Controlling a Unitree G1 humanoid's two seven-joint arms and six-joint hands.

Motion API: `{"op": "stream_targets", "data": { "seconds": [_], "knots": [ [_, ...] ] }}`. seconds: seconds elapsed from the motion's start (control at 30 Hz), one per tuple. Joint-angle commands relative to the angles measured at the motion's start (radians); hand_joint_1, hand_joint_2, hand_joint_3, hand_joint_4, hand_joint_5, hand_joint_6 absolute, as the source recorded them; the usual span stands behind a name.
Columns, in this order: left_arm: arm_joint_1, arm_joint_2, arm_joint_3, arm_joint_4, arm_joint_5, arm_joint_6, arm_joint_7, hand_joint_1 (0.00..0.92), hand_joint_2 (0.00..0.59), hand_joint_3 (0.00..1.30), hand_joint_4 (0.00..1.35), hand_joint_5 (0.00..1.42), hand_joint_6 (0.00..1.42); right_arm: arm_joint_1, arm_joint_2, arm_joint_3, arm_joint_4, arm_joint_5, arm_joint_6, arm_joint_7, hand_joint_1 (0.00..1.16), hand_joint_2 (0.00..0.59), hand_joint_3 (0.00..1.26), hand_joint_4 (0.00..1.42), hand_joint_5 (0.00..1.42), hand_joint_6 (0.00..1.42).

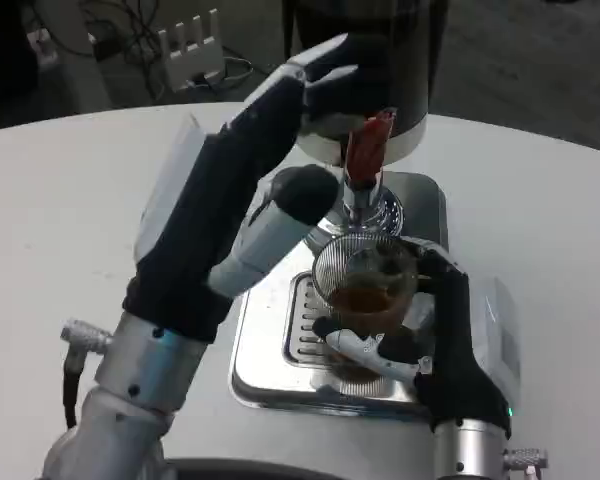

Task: Grasp the cup under the faucet to collect the drink, then remove the cup.

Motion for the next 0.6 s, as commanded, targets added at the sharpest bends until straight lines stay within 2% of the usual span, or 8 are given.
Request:
{"op": "stream_targets", "data": {
  "seconds": [0.03,0.3,0.4,0.53,0.6],
  "knots": [
    [0.107,-0.004,0.019,-0.056,0.003,-0.043,0.025,0.000,0.028,0.40,0.47,0.48,0.48,0.013,0.010,0.012,-0.056,-0.008,-0.022,-0.001,0.93,0.133,0.83,0.93,1.11,1.23],
    [0.250,-0.038,0.059,-0.132,0.016,-0.104,0.096,0.000,0.052,0.50,0.54,0.54,0.52,0.030,0.003,0.018,-0.117,-0.010,-0.024,0.019,0.93,0.126,0.83,0.93,1.12,1.24],
    [0.280,-0.027,0.074,-0.142,0.023,-0.105,0.098,0.000,0.053,0.50,0.53,0.54,0.51,0.044,0.002,0.017,-0.149,-0.001,-0.019,0.044,0.93,0.126,0.83,0.93,1.12,1.24],
    [0.334,0.017,0.118,-0.101,0.032,-0.106,0.082,0.000,0.050,0.44,0.36,0.41,0.39,0.072,-0.013,0.018,-0.185,-0.005,-0.015,0.083,0.93,0.124,0.84,0.94,1.12,1.25],
    [0.350,0.032,0.129,-0.088,0.024,-0.108,0.076,0.000,0.050,0.42,0.32,0.37,0.35,0.086,-0.013,0.015,-0.188,-0.001,-0.017,0.091,0.93,0.124,0.84,0.94,1.12,1.25]
  ]
}}
